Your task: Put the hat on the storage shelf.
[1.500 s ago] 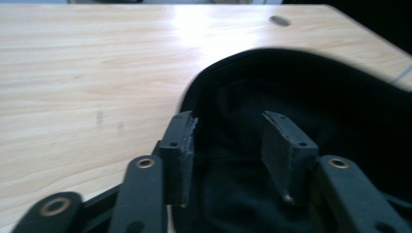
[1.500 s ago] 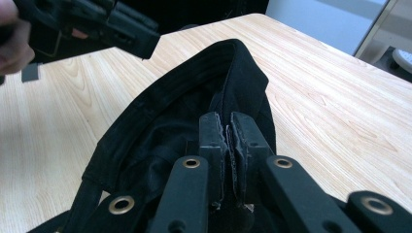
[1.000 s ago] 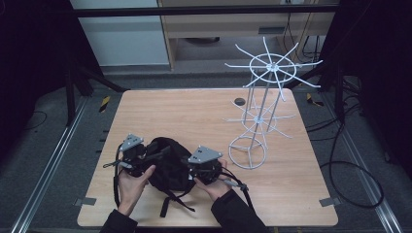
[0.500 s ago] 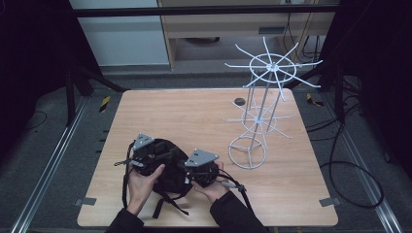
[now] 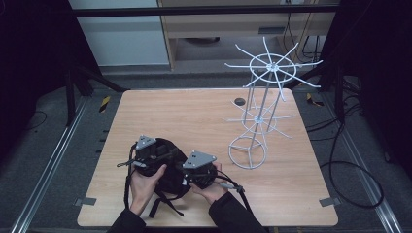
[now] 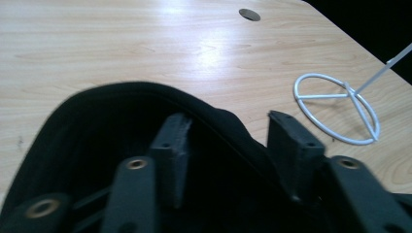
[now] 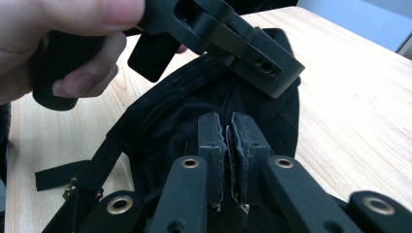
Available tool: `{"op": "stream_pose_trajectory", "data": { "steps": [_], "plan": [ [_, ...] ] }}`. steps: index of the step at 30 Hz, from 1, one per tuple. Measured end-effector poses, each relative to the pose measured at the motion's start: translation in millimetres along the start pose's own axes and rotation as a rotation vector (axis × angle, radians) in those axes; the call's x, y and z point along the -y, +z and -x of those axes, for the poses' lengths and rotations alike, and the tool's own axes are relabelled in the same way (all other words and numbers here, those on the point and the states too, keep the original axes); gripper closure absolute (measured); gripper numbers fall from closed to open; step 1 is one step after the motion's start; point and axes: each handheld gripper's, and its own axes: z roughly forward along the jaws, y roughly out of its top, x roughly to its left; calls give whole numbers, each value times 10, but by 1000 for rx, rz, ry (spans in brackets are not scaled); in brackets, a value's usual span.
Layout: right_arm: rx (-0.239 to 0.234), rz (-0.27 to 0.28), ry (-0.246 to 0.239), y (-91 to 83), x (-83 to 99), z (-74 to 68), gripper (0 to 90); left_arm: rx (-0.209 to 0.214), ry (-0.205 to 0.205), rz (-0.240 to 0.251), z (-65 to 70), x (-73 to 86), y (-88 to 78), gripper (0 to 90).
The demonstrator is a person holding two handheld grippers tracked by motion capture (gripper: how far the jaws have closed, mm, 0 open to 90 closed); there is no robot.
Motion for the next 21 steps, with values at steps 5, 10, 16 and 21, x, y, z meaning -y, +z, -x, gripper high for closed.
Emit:
{"op": "stream_pose_trajectory", "data": {
  "steps": [5,10,16,21],
  "plan": [
    [-7,-1,9,38,-7,-22,812,4,-4,-1,26,-1,-17,646],
    [-36,3,27,16,-17,-43,722,18,-11,5,36,-4,-34,731],
    [-64,37,58,-161,-51,-41,588,34,-27,37,28,-33,-97,783],
    [-7,54,62,-370,-118,72,535,62,-19,77,33,-69,-196,811]
  ]
}}
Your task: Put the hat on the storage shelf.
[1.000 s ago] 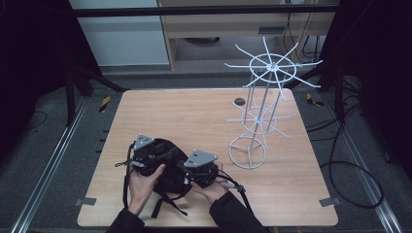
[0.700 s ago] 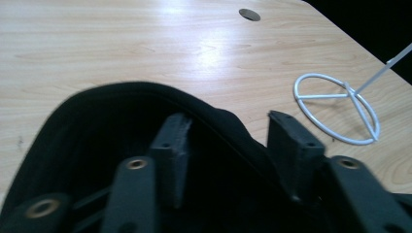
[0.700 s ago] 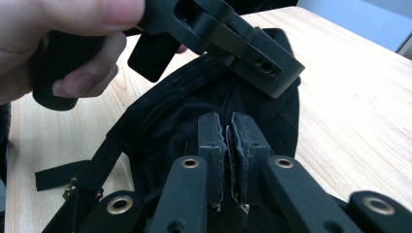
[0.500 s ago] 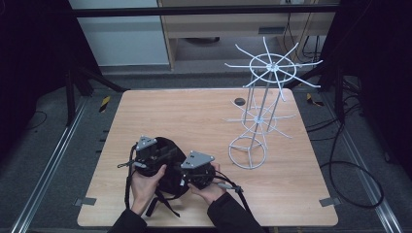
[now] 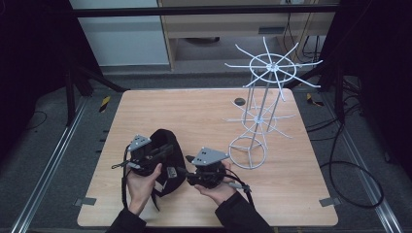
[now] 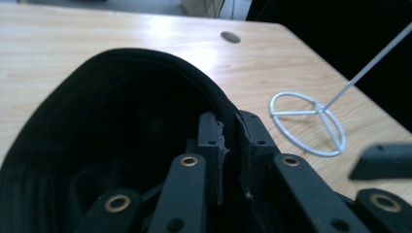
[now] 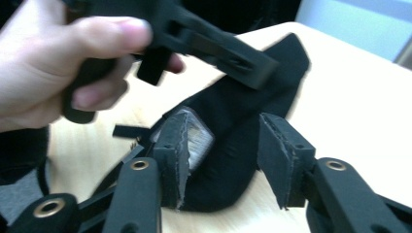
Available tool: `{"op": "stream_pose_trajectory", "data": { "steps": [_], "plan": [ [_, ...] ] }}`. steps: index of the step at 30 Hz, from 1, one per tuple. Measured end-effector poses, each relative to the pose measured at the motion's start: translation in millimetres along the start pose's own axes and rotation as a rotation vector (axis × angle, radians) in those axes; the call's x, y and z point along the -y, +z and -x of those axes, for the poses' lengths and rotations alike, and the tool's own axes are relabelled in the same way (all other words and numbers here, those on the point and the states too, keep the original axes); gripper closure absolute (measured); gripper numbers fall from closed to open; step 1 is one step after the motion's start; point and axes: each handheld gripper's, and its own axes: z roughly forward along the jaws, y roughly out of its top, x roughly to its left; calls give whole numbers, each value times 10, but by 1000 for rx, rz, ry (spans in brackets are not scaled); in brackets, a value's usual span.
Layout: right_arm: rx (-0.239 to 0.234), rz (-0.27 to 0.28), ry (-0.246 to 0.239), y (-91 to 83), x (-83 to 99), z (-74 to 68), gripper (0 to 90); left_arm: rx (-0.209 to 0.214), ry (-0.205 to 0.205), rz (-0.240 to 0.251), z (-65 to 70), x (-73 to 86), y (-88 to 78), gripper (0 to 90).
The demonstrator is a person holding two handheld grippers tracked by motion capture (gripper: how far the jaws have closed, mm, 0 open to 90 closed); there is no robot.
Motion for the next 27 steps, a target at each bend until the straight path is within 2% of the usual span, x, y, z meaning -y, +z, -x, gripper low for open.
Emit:
{"op": "stream_pose_trajectory", "data": {
  "steps": [2,5,8,9,11,15,19,22,25,27],
  "plan": [
    [9,1,4,-24,5,23,528,17,10,20,18,-24,-44,814],
    [29,7,55,-98,100,151,513,49,37,57,84,-79,-139,821],
    [35,-5,64,-86,160,193,503,68,53,79,122,-103,-193,824],
    [31,-8,70,-71,182,202,499,90,59,98,159,-127,-243,824],
    [24,-5,76,-44,206,207,493,108,68,115,201,-146,-288,824],
    [-19,12,101,-1,226,194,480,124,94,140,289,-169,-360,825],
    [-53,52,119,-8,215,177,489,143,111,144,348,-163,-365,826],
    [-78,64,136,0,224,185,594,157,118,142,387,-150,-345,826],
    [-119,66,161,4,250,204,781,164,126,138,397,-142,-336,827],
    [-118,67,157,-14,253,211,877,167,124,140,388,-140,-336,826]
  ]
}}
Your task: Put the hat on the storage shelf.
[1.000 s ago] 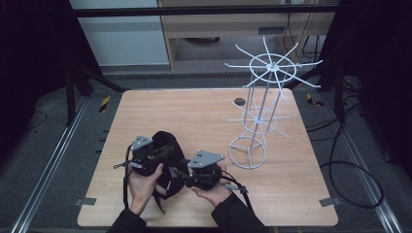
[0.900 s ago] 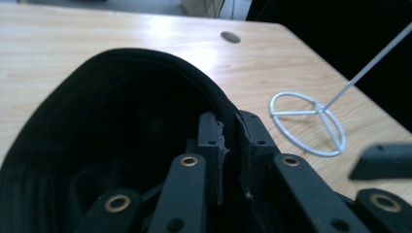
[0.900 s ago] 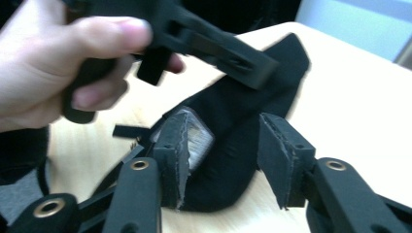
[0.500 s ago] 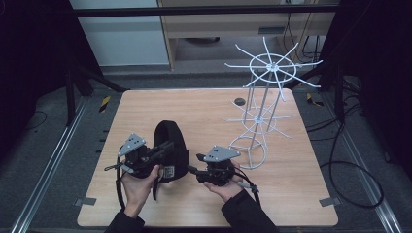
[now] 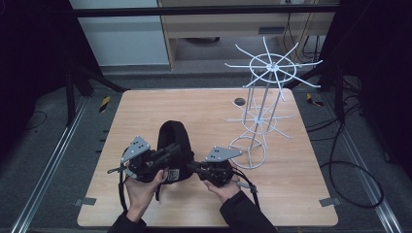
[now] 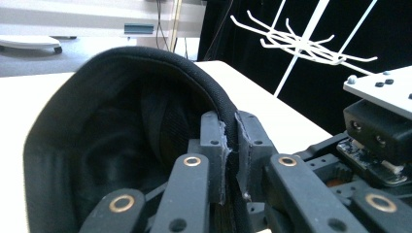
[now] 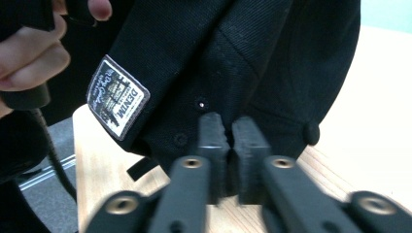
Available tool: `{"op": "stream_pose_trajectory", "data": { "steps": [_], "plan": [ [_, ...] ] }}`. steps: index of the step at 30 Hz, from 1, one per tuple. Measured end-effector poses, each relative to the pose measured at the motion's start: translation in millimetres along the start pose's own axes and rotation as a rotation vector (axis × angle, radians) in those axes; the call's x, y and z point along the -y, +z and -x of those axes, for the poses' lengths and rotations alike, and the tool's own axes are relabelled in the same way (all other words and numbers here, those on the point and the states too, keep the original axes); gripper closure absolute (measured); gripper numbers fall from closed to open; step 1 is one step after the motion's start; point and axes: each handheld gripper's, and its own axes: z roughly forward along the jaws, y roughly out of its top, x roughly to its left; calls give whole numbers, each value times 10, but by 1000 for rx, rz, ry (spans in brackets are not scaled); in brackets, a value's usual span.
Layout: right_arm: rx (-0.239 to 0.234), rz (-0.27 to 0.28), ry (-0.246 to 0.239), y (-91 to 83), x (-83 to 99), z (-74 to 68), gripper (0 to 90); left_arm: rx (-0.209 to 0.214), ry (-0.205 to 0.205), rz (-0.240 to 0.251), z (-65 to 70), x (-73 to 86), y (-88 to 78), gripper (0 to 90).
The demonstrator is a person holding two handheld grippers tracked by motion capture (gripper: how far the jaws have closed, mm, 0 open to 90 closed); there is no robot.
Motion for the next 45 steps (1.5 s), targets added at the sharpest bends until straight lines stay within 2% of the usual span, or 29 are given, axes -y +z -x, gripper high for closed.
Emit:
{"op": "stream_pose_trajectory", "data": {
  "steps": [2,4,5,6,7,8,9,10,11,12,13,15,16,18,20,21,22,23,25,28,30,31,36,38,39,45],
  "plan": [
    [-7,4,7,-15,-2,6,889,2,-2,-1,-12,-1,0,822],
    [5,0,-4,-47,-20,0,896,-1,-8,-5,-28,-3,2,796],
    [23,-8,-21,-63,-41,-17,897,-27,4,-6,-34,-3,1,753],
    [23,-8,-21,-63,-41,-17,897,-27,4,-6,-34,-3,1,715],
    [39,-15,-31,-69,-65,-34,897,-63,34,3,-31,5,-21,646],
    [39,-15,-31,-69,-65,-34,897,-63,34,3,-31,5,-21,595],
    [59,-20,-26,-62,-81,-44,897,-85,67,7,-26,15,-64,533],
    [59,-20,-26,-62,-81,-44,897,-85,67,7,-26,15,-64,500],
    [67,-15,-17,-48,-88,-51,897,-114,107,10,-12,41,-124,453],
    [73,-16,-13,-40,-91,-54,897,-114,107,10,-12,41,-124,412],
    [80,-16,-10,-30,-97,-58,897,-149,139,-6,-2,87,-183,379],
    [93,-12,-6,-15,-106,-65,898,-177,152,-16,-1,161,-235,343],
    [93,-12,-6,-15,-106,-65,898,-177,152,-16,-1,161,-235,326],
    [113,-11,-1,6,-126,-76,898,-180,161,-55,13,291,-257,319],
    [119,-10,1,17,-137,-80,897,-182,169,-70,20,326,-255,315],
    [136,-12,0,35,-155,-88,897,-184,176,-99,43,420,-235,315],
    [137,-11,7,44,-163,-91,897,-184,176,-99,43,420,-235,315],
    [140,-14,9,58,-174,-96,897,-207,195,-132,58,493,-188,316],
    [142,-12,7,71,-183,-103,897,-217,197,-145,51,514,-157,321],
    [139,-25,3,120,-208,-124,894,-215,180,-183,-7,547,-103,444],
    [140,-28,1,148,-211,-133,887,-201,156,-192,-42,552,-97,538],
    [141,-35,-3,163,-211,-134,877,-205,154,-193,-53,551,-98,551],
    [171,2,-33,139,-219,-126,713,-209,134,-199,-141,548,-132,563],
    [187,15,-42,101,-224,-103,680,-209,129,-197,-157,550,-136,563],
    [201,18,-42,87,-216,-85,667,-203,110,-192,-200,549,-154,563],
    [213,1,-59,122,-88,1,574,-199,101,-168,-267,500,-204,573]
  ]
}}
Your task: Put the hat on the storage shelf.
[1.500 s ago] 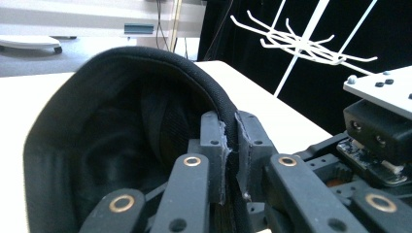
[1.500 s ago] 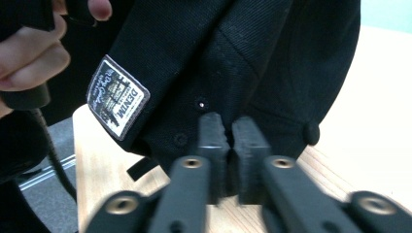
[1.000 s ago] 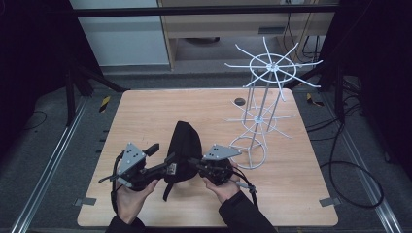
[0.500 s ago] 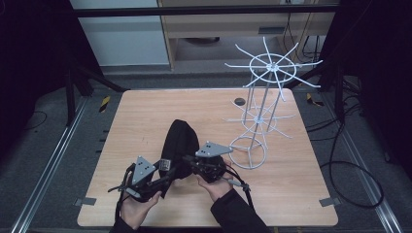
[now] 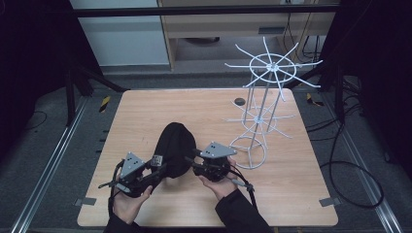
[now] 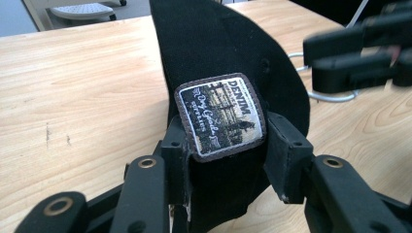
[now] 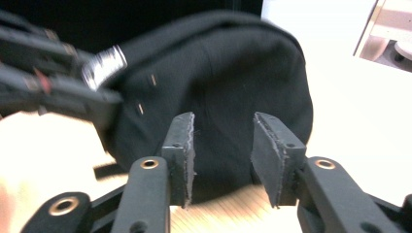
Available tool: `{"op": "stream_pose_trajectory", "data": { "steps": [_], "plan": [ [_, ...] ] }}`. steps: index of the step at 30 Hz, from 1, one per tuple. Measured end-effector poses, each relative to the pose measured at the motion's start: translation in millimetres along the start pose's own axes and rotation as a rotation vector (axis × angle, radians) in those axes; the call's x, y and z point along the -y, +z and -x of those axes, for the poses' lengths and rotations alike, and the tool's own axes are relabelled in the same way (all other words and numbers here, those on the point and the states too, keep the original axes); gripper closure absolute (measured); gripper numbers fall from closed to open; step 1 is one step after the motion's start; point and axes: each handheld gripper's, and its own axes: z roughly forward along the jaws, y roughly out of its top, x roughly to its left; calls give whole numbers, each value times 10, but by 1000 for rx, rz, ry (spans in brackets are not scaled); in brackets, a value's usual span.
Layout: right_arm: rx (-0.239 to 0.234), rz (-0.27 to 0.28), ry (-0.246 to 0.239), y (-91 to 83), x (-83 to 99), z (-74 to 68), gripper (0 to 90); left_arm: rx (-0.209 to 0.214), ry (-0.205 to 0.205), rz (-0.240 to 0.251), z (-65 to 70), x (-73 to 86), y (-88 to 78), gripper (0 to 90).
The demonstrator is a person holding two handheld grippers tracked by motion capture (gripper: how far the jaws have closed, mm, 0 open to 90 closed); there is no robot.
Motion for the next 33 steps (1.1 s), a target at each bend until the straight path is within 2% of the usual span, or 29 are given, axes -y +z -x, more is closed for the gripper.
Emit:
{"op": "stream_pose_trajectory", "data": {
  "steps": [1,7,13,15,21,25,28,29,30,31,32,33],
  "plan": [
    [-6,-1,1,11,28,3,559,0,-10,16,-22,-24,-17,577],
    [-23,-11,-10,55,144,-6,458,7,-11,55,-46,-146,-68,598],
    [-23,-10,1,48,185,24,449,34,-22,89,-25,-255,-93,620],
    [-39,4,17,31,199,49,446,57,-29,107,4,-300,-112,626],
    [-62,33,16,5,195,69,396,79,-23,124,33,-341,-125,638],
    [-102,47,5,17,180,73,369,98,-15,128,54,-364,-126,660],
    [-109,50,-4,19,173,67,409,119,-6,129,81,-382,-123,668],
    [-112,51,-9,19,168,60,462,123,-6,130,86,-385,-121,672],
    [-111,48,-12,19,163,56,565,128,-6,129,94,-391,-116,679],
    [-112,44,-15,19,161,55,629,127,-3,130,97,-392,-116,682],
    [-112,44,-15,19,161,55,629,127,-3,130,97,-392,-116,686],
    [-107,37,-17,5,159,59,815,130,-4,135,93,-389,-120,690]
  ]
}}
